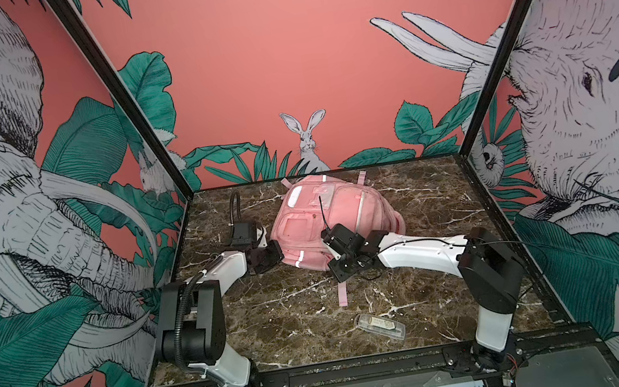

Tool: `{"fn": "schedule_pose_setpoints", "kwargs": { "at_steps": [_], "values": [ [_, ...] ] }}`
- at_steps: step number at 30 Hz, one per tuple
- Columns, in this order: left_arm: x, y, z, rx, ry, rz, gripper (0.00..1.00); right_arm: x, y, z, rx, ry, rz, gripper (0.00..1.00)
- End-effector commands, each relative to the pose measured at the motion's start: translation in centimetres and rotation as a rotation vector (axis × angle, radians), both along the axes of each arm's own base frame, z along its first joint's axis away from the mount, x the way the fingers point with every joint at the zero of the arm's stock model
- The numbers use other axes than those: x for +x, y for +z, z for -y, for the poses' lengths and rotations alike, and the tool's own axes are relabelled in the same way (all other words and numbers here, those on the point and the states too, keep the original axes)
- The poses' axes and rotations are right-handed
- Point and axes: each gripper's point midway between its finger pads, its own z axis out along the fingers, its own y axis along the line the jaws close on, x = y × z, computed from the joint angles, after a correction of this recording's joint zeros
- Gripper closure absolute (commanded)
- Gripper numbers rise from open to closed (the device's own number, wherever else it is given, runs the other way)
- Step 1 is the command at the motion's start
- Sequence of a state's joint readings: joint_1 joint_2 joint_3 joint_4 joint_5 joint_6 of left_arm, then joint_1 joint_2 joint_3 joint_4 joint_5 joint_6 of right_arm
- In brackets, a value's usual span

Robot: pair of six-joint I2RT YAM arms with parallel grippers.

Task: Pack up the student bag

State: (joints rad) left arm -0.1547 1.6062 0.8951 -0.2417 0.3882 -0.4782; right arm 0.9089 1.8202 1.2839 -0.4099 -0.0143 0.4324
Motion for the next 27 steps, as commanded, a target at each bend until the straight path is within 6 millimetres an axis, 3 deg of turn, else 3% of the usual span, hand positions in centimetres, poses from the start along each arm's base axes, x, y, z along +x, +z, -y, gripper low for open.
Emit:
{"fn": "schedule_pose_setpoints", "kwargs": {
  "at_steps": [1, 9, 20, 27],
  "values": [
    [0.2, 0.5, 0.0, -0.013, -0.006, 0.02, 1.0, 1.8, 1.5, -1.5, 0.027, 0.002, 0.05, 0.69],
    [0.1, 0.6, 0.1, -0.02, -0.012, 0.019, 1.0, 3.3, 0.1, -2.8, -0.003, 0.028, 0.049, 0.72],
    [0.0, 0.5, 0.1, -0.014, -0.015, 0.016, 1.0, 4.5, -1.4, -1.7, -0.039, 0.001, 0.052, 0.77],
    [-0.1, 0.3, 0.0, -0.01, -0.014, 0.011, 1.0, 4.3, -1.2, -0.9, -0.035, -0.009, 0.059, 0.77]
  ]
}}
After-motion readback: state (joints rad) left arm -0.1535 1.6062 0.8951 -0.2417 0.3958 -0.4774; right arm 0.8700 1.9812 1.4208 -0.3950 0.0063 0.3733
